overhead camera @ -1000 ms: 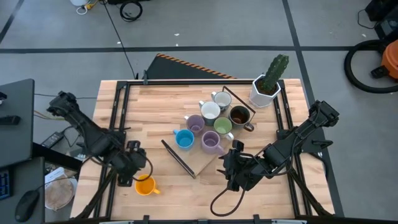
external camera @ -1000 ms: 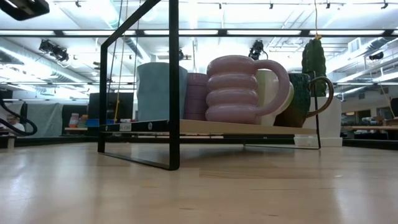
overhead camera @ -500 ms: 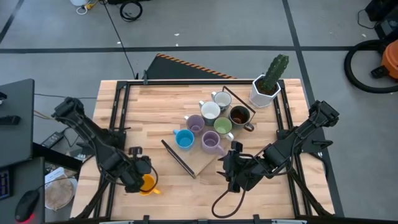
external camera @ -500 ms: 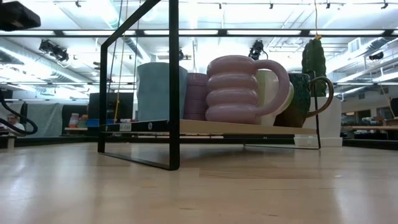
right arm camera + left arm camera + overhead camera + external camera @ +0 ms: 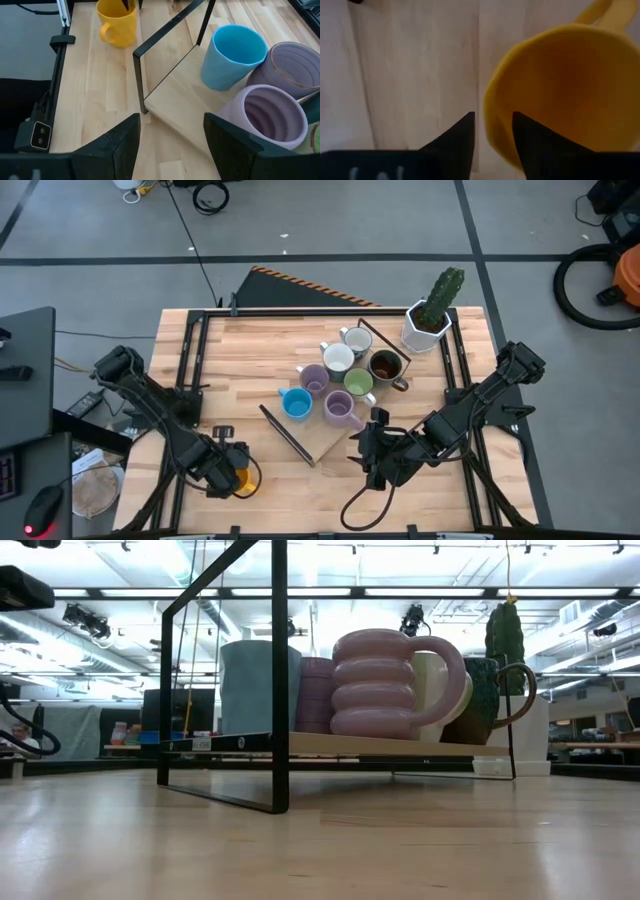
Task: Place coffee mugs
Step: Put the yellow mug on the shelf
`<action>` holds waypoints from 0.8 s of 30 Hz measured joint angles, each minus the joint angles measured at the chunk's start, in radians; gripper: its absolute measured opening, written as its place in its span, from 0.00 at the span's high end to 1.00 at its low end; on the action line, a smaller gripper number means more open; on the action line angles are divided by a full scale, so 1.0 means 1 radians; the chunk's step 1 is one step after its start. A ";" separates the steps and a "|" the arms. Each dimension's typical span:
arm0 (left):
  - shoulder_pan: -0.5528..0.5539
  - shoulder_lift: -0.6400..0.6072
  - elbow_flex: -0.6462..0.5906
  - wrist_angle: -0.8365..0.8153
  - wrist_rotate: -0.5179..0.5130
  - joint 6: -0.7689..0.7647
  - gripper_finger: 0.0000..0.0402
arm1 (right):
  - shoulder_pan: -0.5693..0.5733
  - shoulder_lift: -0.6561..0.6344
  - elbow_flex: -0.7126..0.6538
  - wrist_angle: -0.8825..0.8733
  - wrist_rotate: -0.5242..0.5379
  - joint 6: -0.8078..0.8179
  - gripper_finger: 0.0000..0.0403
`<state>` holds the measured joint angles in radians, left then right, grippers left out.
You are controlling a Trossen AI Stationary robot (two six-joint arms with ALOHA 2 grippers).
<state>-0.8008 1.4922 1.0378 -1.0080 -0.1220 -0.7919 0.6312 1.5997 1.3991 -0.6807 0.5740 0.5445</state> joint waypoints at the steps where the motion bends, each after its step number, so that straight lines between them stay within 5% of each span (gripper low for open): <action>1: 0.000 0.004 0.000 0.006 0.004 0.001 0.68 | 0.000 0.000 0.000 0.000 -0.001 0.001 0.44; 8: 0.003 0.007 0.004 0.015 0.015 0.015 0.93 | 0.001 0.000 0.000 0.009 -0.012 0.004 0.44; 14: 0.017 0.008 0.060 -0.006 0.003 0.080 0.94 | 0.001 0.000 0.000 0.007 -0.011 0.003 0.44; 24: 0.132 -0.002 0.344 0.077 0.056 0.307 0.94 | 0.001 0.000 0.000 -0.009 -0.017 0.002 0.44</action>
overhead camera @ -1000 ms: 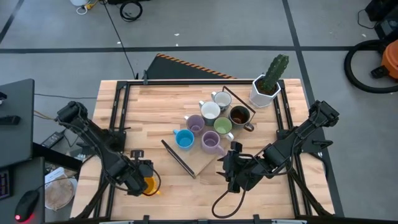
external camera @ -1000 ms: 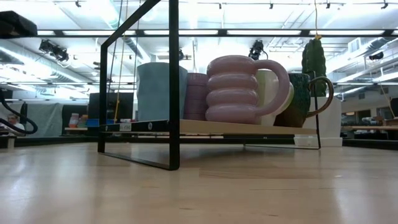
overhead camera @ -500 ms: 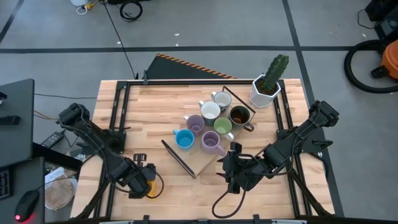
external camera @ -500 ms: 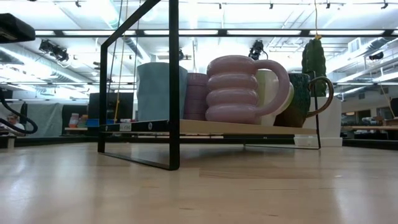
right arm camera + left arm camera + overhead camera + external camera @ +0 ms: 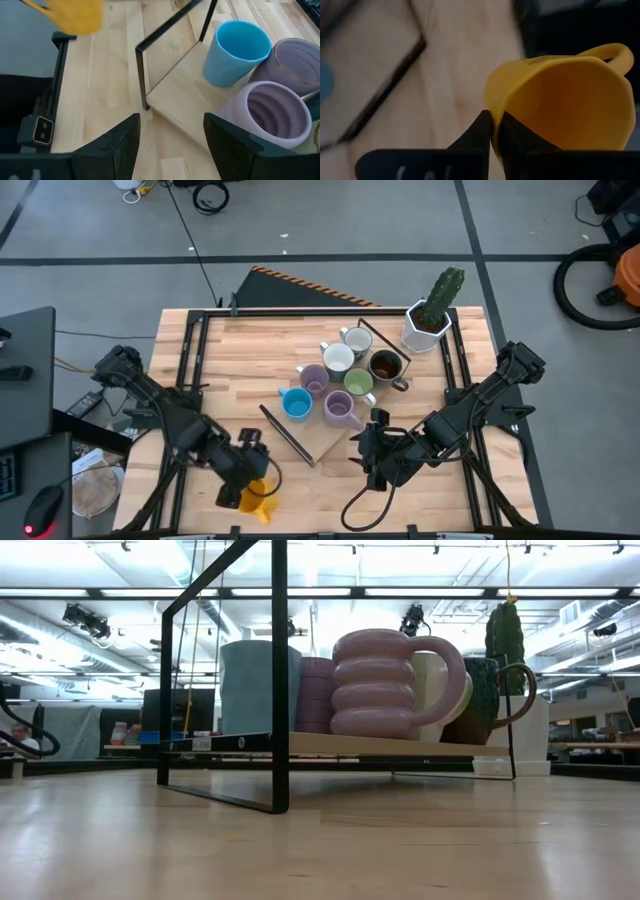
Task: Place coffee mugs
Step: Put the yellow mug on the shelf
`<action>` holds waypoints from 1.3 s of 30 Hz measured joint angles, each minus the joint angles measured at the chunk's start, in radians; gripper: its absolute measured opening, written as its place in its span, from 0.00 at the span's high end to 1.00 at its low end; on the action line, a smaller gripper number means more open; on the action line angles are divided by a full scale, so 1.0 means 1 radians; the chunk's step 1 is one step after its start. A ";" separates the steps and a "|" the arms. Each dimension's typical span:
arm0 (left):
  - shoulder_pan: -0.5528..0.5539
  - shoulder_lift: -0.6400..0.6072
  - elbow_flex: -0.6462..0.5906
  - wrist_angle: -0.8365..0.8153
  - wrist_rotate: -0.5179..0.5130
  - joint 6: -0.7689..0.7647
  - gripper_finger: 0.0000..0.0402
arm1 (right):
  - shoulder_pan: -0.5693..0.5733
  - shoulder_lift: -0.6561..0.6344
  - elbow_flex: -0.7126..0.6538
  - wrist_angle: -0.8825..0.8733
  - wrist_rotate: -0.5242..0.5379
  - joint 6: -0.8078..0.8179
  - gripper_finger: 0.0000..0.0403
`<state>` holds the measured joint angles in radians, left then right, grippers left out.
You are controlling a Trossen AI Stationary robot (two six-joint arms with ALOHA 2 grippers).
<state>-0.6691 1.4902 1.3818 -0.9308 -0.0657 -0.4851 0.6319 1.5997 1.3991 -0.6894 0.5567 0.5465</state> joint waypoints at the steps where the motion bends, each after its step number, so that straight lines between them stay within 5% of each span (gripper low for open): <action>1: 0.018 0.000 0.021 0.020 0.021 0.015 0.94 | 0.000 0.000 0.000 -0.007 0.000 0.000 0.44; 11: 0.144 0.114 0.307 0.058 0.199 0.175 0.94 | 0.000 0.000 0.000 -0.142 -0.035 0.120 0.44; 19: 0.271 0.248 0.567 -0.063 0.165 0.341 0.94 | 0.037 -0.040 0.000 -0.236 0.014 0.218 0.44; 29: 0.495 0.261 0.514 -0.073 0.167 0.376 0.94 | 0.142 -0.058 0.000 -0.365 0.172 0.348 0.44; 39: 0.580 0.308 0.419 -0.079 0.199 0.430 0.94 | 0.171 -0.057 0.000 -0.374 0.229 0.360 0.44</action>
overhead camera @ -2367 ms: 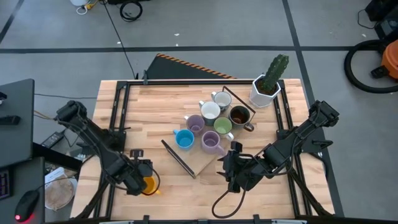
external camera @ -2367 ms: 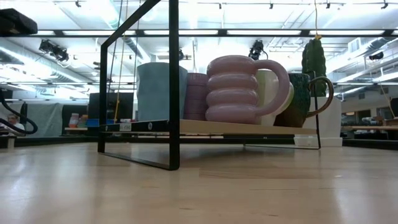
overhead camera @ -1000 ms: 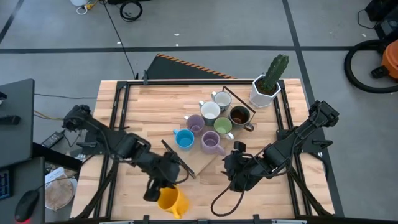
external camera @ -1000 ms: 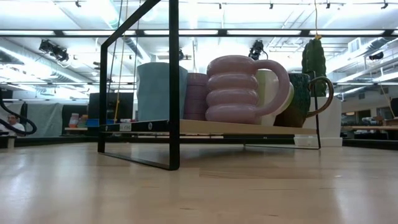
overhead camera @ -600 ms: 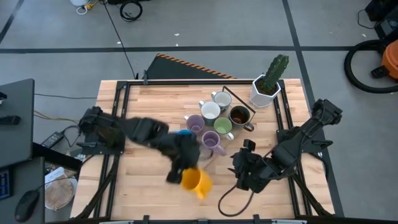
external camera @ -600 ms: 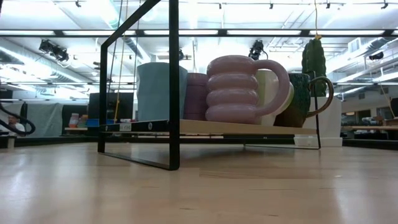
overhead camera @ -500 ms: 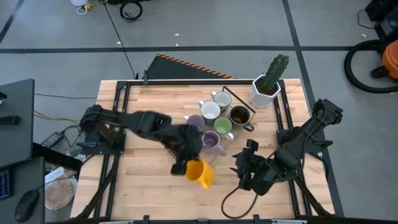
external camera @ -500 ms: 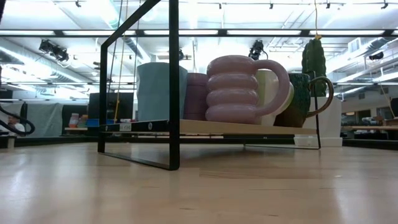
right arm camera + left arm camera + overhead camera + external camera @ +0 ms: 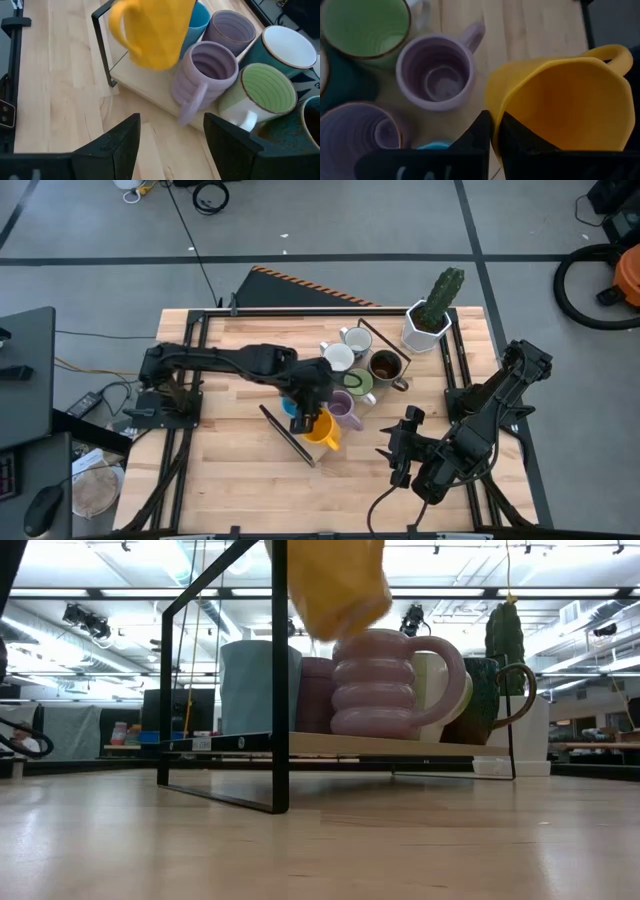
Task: Place coffee mugs
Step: Put the yellow mug on the shelf
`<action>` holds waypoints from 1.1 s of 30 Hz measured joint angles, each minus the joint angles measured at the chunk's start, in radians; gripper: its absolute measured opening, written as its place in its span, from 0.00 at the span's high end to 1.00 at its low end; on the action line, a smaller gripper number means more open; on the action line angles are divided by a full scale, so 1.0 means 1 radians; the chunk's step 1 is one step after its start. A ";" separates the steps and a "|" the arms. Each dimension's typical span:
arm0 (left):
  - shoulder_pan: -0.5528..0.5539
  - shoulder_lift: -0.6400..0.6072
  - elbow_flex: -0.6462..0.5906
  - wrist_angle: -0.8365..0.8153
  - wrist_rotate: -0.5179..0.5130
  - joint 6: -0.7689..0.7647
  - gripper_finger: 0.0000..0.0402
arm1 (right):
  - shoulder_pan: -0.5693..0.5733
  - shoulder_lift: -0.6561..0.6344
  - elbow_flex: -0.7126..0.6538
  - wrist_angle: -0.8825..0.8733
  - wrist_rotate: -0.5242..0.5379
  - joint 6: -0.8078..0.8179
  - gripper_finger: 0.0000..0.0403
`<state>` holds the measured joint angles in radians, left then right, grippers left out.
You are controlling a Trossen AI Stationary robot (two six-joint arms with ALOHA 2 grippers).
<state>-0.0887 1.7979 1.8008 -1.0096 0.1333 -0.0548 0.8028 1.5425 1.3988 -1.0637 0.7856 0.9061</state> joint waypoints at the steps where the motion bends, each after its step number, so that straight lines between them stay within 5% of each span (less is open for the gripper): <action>1: 0.000 0.014 -0.001 0.004 -0.002 0.009 0.94 | 0.000 0.000 0.000 0.000 0.000 -0.001 0.44; 33: -0.027 0.168 -0.003 -0.094 -0.116 0.010 0.93 | 0.000 0.002 0.000 0.031 -0.001 -0.026 0.44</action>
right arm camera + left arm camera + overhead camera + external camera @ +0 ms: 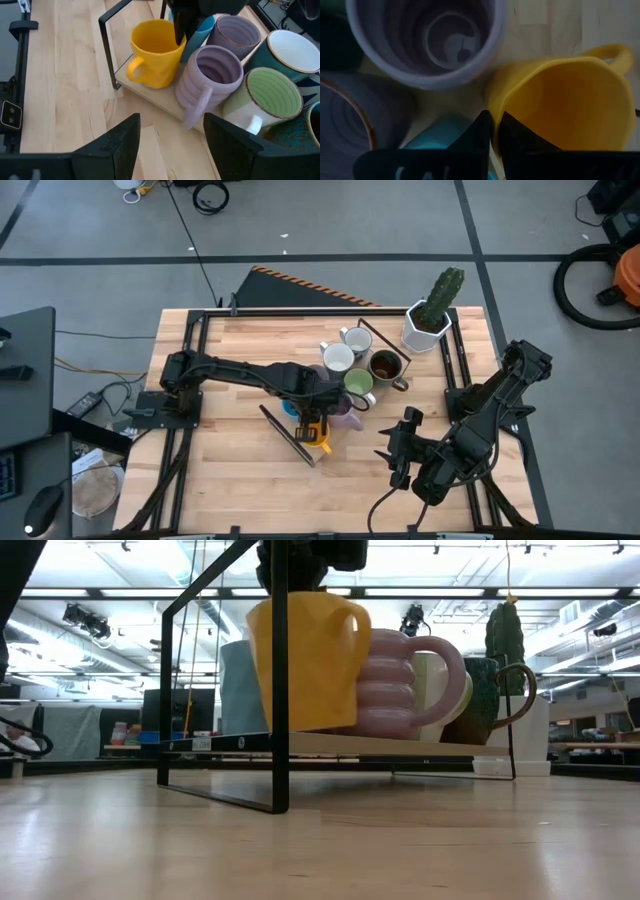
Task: Place coffee mugs
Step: Put the yellow mug on the shelf
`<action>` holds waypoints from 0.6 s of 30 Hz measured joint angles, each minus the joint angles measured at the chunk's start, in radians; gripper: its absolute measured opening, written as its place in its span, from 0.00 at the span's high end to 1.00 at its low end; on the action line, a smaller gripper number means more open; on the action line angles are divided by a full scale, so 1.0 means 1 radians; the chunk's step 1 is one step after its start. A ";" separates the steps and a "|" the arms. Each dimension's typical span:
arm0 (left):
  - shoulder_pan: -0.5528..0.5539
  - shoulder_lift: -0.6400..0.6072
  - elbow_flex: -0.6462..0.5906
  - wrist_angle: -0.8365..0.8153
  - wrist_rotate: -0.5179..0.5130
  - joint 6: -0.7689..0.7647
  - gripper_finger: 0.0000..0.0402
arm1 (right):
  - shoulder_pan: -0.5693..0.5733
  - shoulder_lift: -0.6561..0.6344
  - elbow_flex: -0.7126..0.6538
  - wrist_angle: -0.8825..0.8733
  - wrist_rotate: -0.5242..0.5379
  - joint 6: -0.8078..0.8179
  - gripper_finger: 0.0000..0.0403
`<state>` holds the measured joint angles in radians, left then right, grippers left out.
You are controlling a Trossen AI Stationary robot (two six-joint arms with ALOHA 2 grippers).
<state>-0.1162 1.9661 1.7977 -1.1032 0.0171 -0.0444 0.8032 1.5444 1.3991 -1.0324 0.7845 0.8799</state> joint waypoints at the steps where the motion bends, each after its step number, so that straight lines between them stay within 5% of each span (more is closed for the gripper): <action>1: 0.000 0.000 0.000 0.005 -0.007 -0.009 0.93 | 0.000 0.000 0.000 0.000 0.000 0.000 0.44; 18: -0.001 -0.001 0.001 0.008 -0.026 -0.023 0.83 | 0.000 0.000 0.000 0.004 -0.001 0.000 0.44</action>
<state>-0.1169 1.9656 1.7985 -1.0951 -0.0086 -0.0669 0.8032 1.5440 1.3991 -1.0283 0.7837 0.8799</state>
